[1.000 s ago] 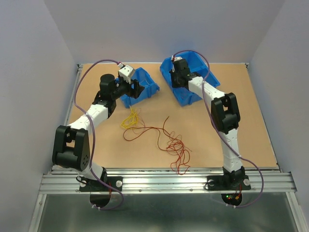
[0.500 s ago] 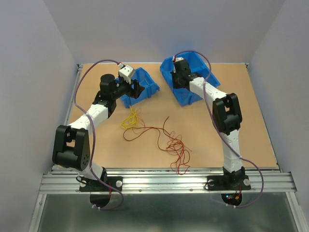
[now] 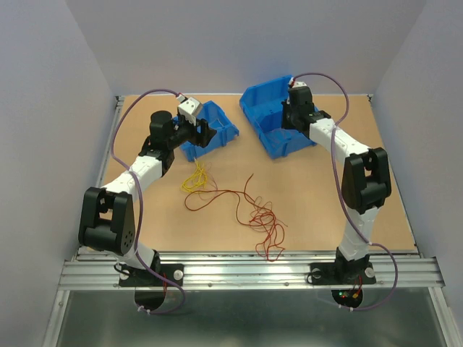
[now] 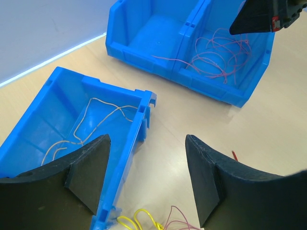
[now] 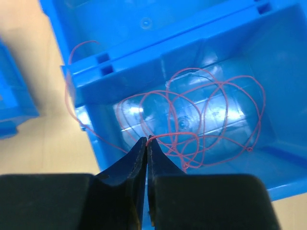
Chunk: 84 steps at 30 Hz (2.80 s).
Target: Untangle the cables
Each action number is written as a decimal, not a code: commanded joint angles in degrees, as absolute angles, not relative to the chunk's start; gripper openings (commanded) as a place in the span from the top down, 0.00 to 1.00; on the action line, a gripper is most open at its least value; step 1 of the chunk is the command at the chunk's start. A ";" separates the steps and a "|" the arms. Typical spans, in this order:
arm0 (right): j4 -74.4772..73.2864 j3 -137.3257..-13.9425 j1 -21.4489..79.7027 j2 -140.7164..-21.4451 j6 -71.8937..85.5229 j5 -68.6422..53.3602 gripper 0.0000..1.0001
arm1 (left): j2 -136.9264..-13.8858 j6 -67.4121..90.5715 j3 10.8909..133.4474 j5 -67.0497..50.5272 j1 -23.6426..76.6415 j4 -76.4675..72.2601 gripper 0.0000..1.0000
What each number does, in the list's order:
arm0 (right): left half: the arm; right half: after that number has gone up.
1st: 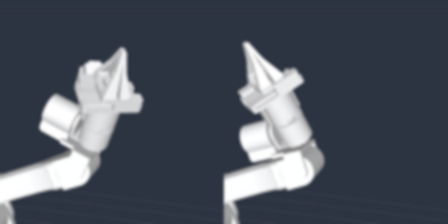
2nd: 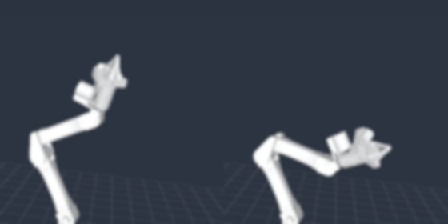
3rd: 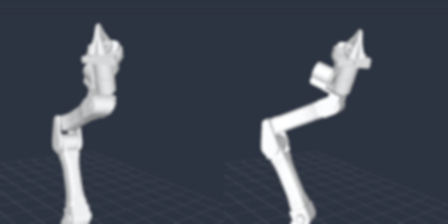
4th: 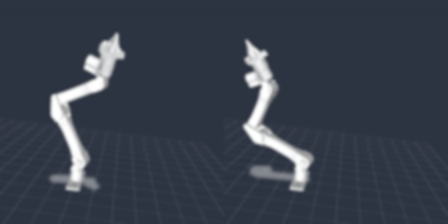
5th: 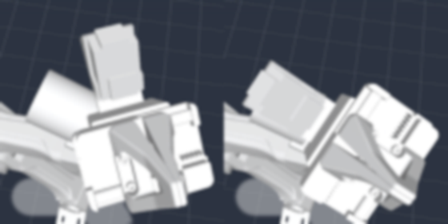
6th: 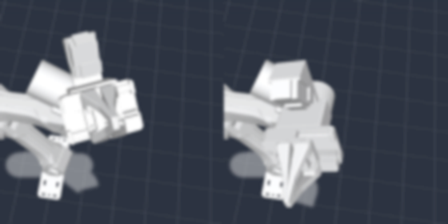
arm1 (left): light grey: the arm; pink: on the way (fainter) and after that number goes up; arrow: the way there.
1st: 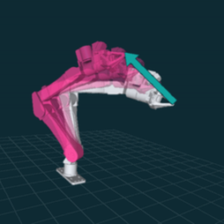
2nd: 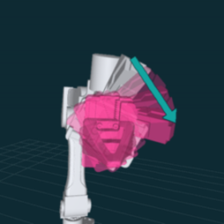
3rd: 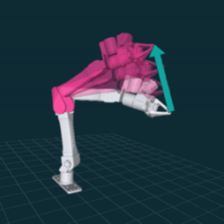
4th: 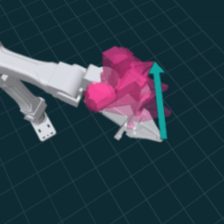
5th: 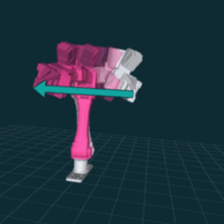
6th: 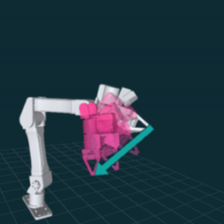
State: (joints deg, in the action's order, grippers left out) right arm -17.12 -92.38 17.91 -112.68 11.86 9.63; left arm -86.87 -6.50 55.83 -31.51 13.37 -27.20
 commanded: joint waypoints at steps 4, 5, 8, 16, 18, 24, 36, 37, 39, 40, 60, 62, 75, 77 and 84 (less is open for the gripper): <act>-11.34 -92.02 18.54 -111.88 9.58 -2.19 0.76 | -84.38 -6.33 55.37 -32.78 13.27 -29.79 0.26; -11.08 -92.28 18.54 -112.23 9.15 -3.15 0.73 | -84.38 -6.33 55.37 -32.61 13.27 -29.79 0.26; -10.46 -93.60 19.16 -114.25 7.30 -6.93 0.61 | -84.11 -6.50 55.37 -32.26 13.18 -29.79 0.26; -10.55 -97.47 20.74 -118.65 5.80 -6.15 0.48 | -83.85 -6.50 55.20 -32.08 13.18 -29.88 0.26; -10.46 -98.35 21.09 -119.44 5.54 -5.72 0.47 | -83.85 -6.68 55.20 -32.17 13.18 -29.80 0.26; -10.55 -101.15 21.97 -122.52 4.92 -4.75 0.47 | -83.85 -6.77 55.11 -32.25 13.18 -29.88 0.26; -10.55 -103.10 22.33 -125.86 5.45 -3.07 0.74 | -84.64 -7.03 55.46 -32.17 13.18 -29.79 0.26; -10.46 -103.10 22.41 -125.86 5.36 -3.69 0.78 | -84.73 -6.94 55.46 -32.17 13.18 -29.79 0.26; -10.55 -102.66 22.41 -125.60 5.27 -4.13 0.91 | -84.64 -7.03 55.46 -32.17 13.18 -29.79 0.26; -10.46 -102.31 22.41 -125.33 5.10 -4.83 0.97 | -84.55 -6.94 55.46 -32.08 13.18 -29.71 0.26; -1.23 -76.65 21.63 -102.31 14.85 8.25 0.99 | -82.71 -7.38 48.26 -28.57 15.38 -37.79 0.27; -0.97 -74.63 20.83 -100.73 16.61 9.58 0.99 | -82.09 -7.73 47.73 -27.87 15.56 -38.23 0.27; 10.80 -62.69 18.46 -89.75 20.57 15.29 0.99 | -82.18 -9.23 47.02 -26.10 17.05 -38.85 0.27; 16.75 -59.52 18.54 -87.64 20.22 13.63 0.99 | -82.09 -9.32 46.85 -26.02 17.23 -38.94 0.27; 19.87 -56.25 18.46 -85.43 19.60 12.83 1.00 | -82.09 -9.58 46.76 -26.02 17.58 -38.94 0.27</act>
